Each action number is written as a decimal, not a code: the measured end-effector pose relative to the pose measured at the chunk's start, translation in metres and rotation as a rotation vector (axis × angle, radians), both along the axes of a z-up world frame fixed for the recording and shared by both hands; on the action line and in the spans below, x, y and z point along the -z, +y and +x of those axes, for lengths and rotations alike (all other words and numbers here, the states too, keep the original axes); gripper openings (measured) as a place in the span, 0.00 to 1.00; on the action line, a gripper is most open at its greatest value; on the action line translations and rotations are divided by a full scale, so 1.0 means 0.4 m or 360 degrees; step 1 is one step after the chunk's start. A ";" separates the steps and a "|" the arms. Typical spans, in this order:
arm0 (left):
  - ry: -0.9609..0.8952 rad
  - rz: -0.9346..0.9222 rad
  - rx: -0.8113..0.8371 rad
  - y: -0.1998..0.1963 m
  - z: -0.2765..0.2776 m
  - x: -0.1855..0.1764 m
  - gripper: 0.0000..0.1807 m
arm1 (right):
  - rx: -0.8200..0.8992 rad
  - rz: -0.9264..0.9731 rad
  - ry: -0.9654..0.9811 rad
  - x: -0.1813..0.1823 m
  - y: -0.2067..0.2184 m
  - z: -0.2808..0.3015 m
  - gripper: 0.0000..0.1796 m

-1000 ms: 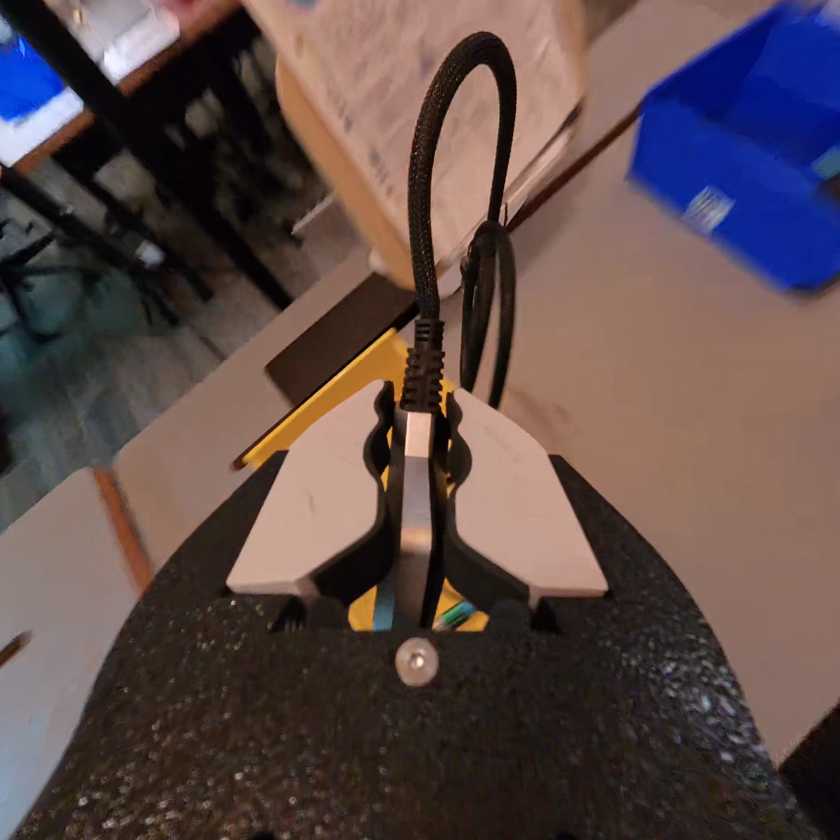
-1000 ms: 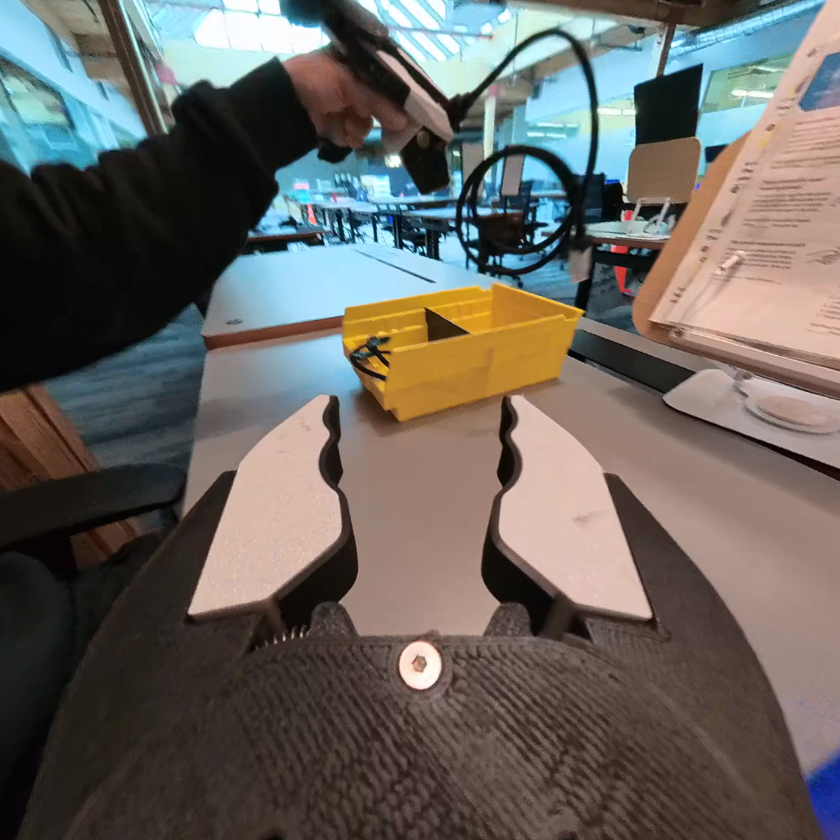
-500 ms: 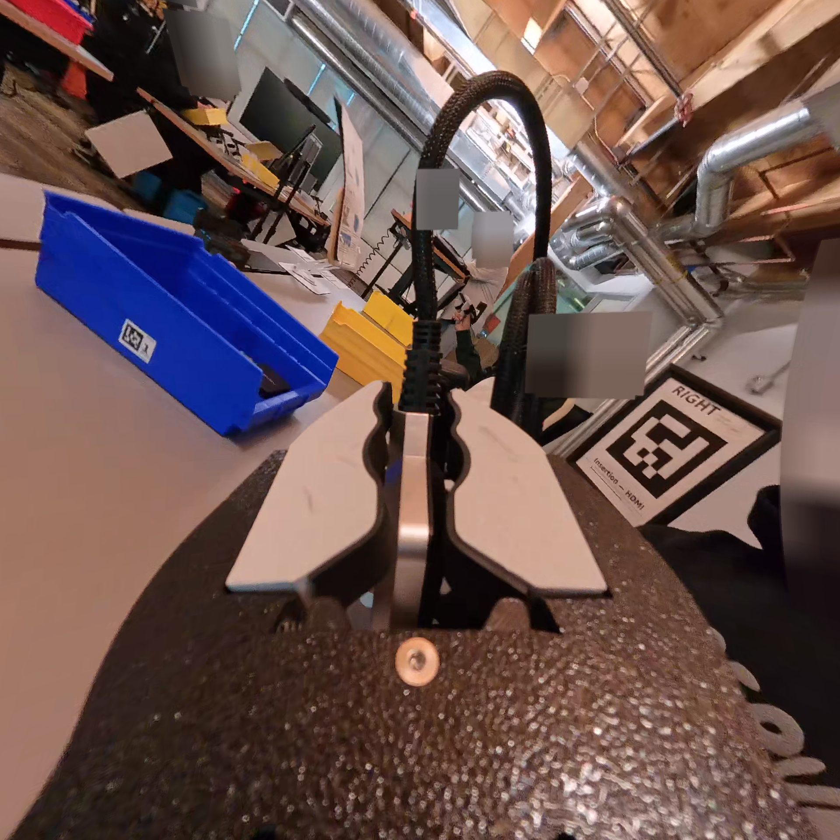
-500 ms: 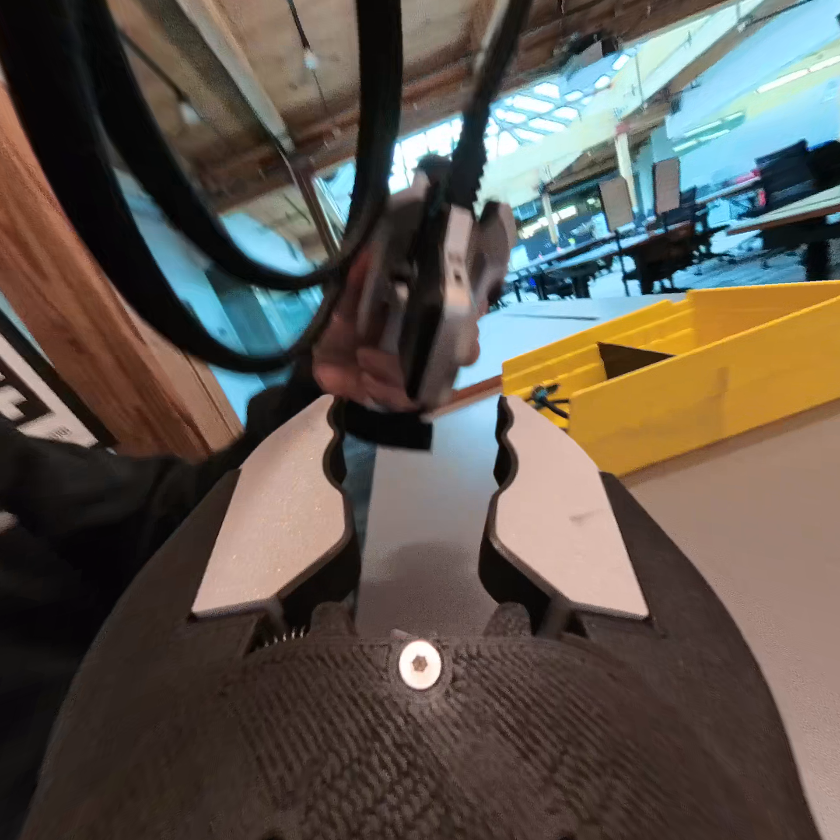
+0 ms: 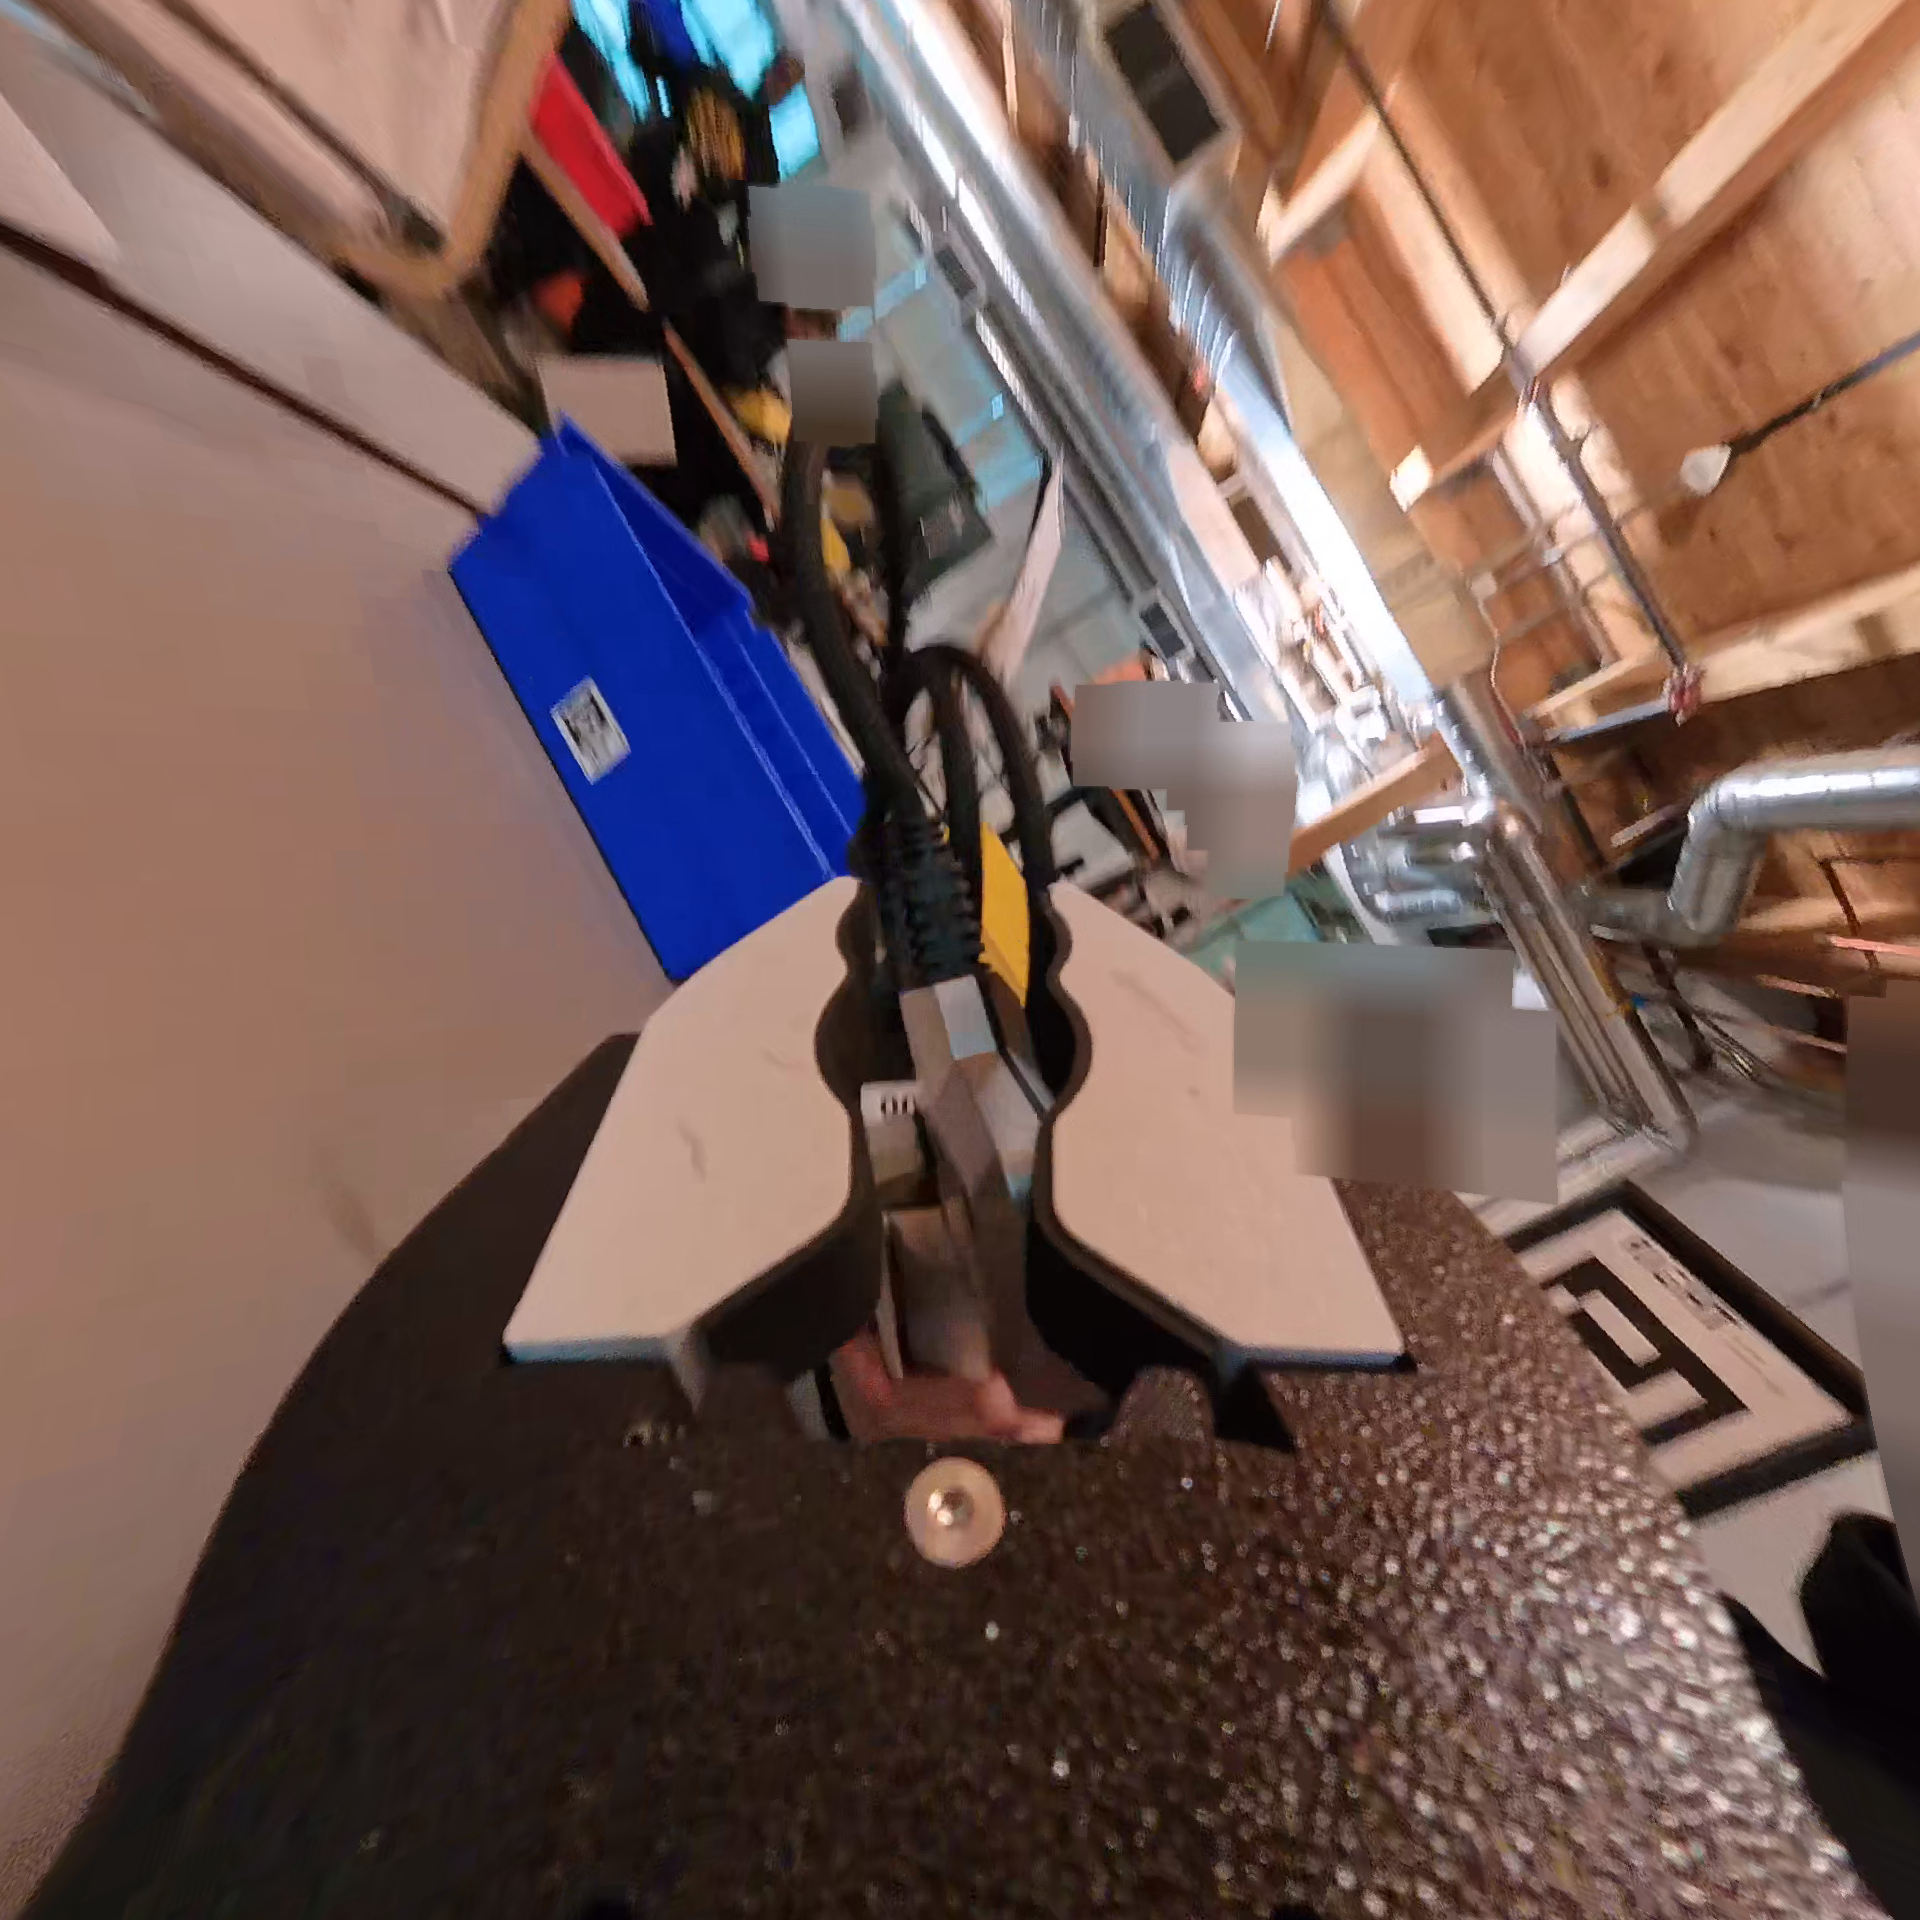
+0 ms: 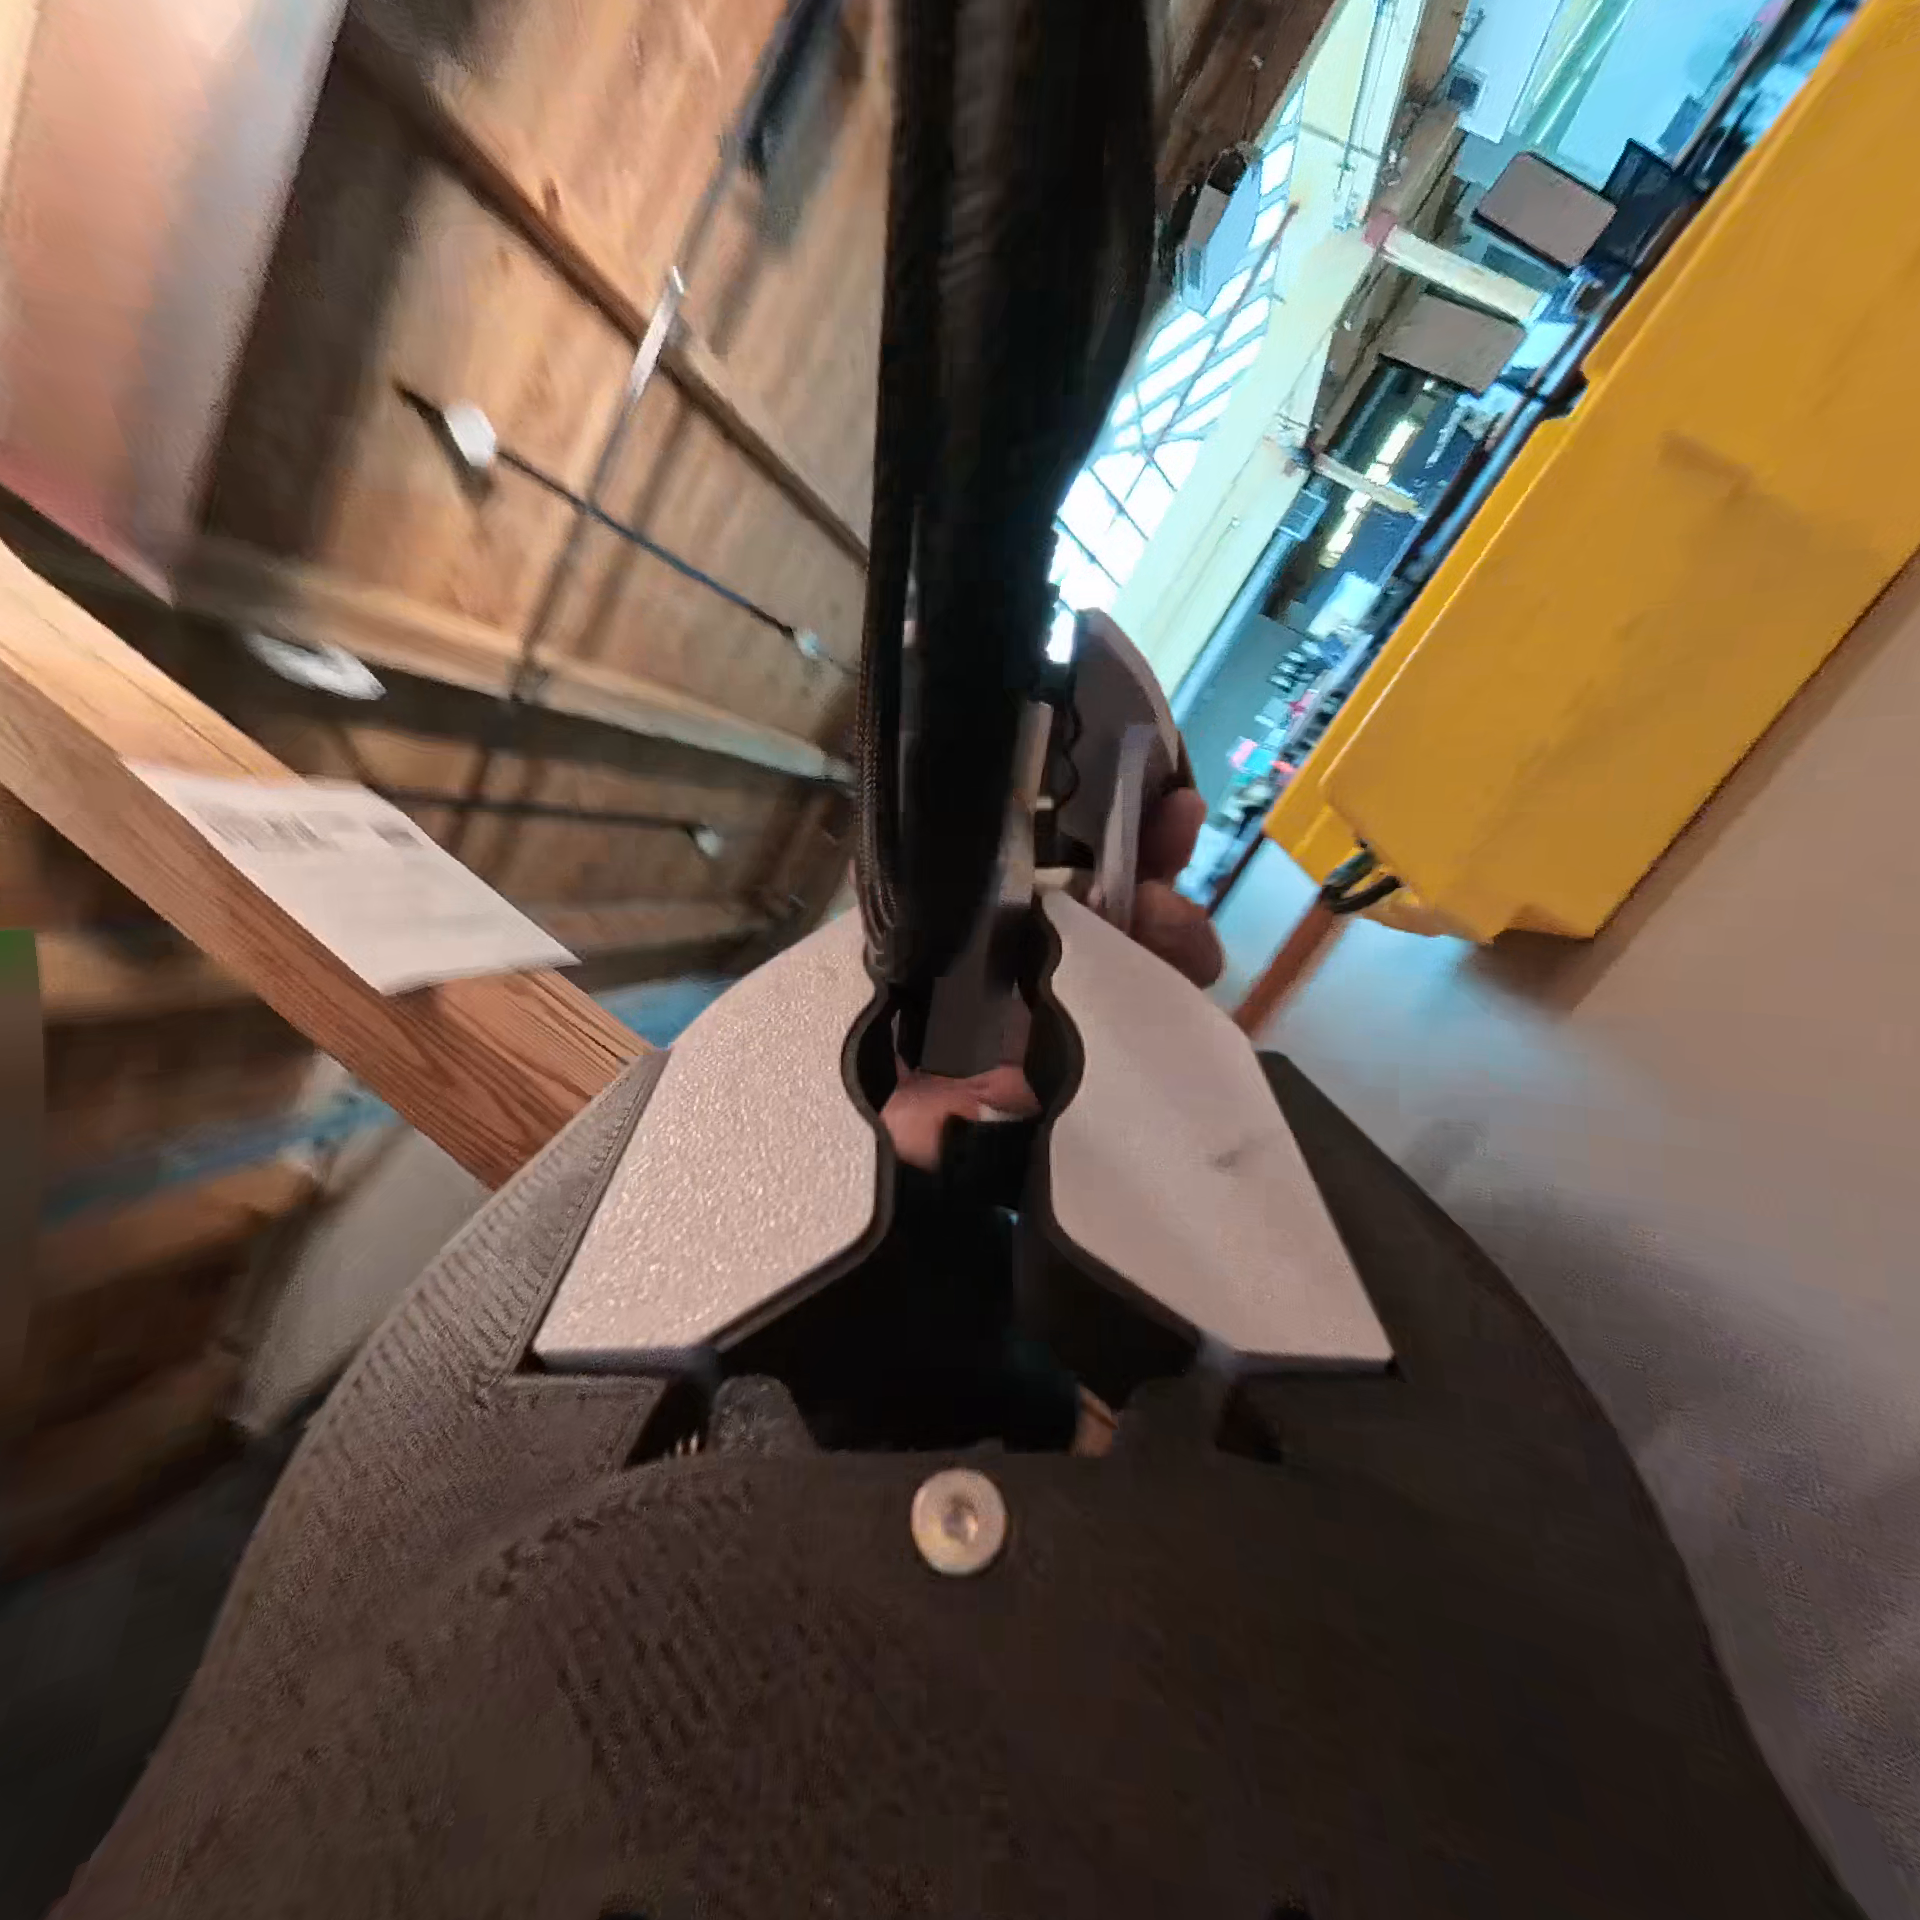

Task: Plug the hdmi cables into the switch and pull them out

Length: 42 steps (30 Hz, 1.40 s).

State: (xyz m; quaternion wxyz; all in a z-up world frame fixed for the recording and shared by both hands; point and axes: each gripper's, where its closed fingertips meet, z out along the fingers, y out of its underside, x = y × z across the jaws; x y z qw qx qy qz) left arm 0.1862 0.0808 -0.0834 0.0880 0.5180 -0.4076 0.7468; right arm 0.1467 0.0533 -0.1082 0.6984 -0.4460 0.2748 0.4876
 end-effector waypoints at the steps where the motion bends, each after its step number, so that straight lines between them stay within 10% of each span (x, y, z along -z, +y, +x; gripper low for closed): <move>1: -0.0045 0.0001 -0.0090 0.024 0.002 -0.006 0.16 | -0.0004 0.0027 0.0119 0.002 -0.001 0.008 0.12; 12: -0.0234 0.0474 -0.0385 -0.011 -0.078 0.072 0.23 | 0.0228 -0.0008 0.0213 0.022 -0.006 0.049 0.11; 19: -0.0230 -0.0057 -0.0246 -0.055 -0.076 0.068 0.13 | 0.0274 -0.0118 -0.0078 0.020 0.018 0.008 0.12; 29: -0.0024 -0.0434 -0.0138 0.045 -0.088 0.073 0.12 | -0.0462 -0.0939 -0.1696 0.125 -0.021 -0.199 0.35; 36: 0.0155 -0.0110 0.0264 -0.004 -0.142 0.127 0.12 | 0.0695 -0.0588 -0.2741 -0.120 -0.133 -0.090 0.36; 42: 0.0208 0.0030 0.0720 -0.065 -0.198 0.129 0.12 | 0.0776 -0.0551 -0.2924 -0.121 -0.180 -0.053 0.33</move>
